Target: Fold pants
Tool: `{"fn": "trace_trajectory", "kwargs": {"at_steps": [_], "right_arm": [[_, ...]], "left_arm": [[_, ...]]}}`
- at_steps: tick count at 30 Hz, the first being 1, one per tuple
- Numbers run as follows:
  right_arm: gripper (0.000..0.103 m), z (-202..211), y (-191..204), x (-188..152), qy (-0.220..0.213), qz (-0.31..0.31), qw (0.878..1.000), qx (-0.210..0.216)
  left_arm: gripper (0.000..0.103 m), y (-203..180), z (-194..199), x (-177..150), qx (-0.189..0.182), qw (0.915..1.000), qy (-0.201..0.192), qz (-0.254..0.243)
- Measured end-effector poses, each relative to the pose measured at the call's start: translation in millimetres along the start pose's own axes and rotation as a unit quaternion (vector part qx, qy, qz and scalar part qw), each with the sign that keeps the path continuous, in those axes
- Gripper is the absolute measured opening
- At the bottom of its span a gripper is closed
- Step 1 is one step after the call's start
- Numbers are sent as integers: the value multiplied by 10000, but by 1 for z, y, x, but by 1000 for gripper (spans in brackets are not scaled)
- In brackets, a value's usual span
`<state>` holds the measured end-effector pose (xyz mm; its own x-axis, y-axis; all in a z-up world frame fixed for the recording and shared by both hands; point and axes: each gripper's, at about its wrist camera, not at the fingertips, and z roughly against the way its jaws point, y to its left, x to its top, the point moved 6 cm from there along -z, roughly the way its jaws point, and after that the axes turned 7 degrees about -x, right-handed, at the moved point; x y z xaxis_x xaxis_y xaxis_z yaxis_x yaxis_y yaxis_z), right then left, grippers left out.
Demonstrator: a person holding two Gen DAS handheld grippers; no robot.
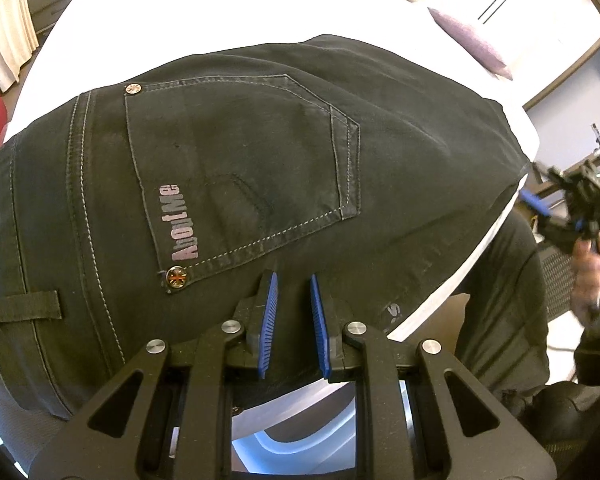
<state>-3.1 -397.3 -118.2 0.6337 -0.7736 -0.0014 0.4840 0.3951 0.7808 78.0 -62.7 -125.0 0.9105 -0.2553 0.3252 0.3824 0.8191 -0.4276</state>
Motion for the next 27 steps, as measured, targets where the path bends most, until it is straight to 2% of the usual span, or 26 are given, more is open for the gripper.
{"fn": "trace_trajectory", "kwargs": {"at_steps": [5, 8, 13, 16, 20, 22, 23, 27], "right_arm": [[47, -45, 10, -36, 740, -55, 9971, 167], [47, -58, 9, -40, 906, -121, 9957, 141], [46, -69, 1, -39, 931, -287, 9952, 128], [47, -76, -3, -41, 935, -497, 9938, 335], [46, -85, 1, -42, 953, -367, 9941, 358], [31, -83, 4, -43, 952, -242, 9946, 337], [12, -82, 4, -44, 943, -180, 9950, 286], [7, -76, -2, -49, 898, -127, 9958, 141]], "left_arm": [[17, 5, 4, 0, -169, 9998, -35, 67], [17, 7, 5, -1, -226, 9996, -85, 121], [17, 7, 6, -3, -259, 9995, -94, 124], [17, 9, 6, -3, -272, 9995, -99, 125], [17, 9, 6, -3, -260, 9995, -109, 136], [17, 9, 6, -3, -254, 9995, -107, 128], [17, 9, 6, -3, -255, 9995, -107, 128], [17, 8, 7, -3, -244, 9996, -88, 109]]}}
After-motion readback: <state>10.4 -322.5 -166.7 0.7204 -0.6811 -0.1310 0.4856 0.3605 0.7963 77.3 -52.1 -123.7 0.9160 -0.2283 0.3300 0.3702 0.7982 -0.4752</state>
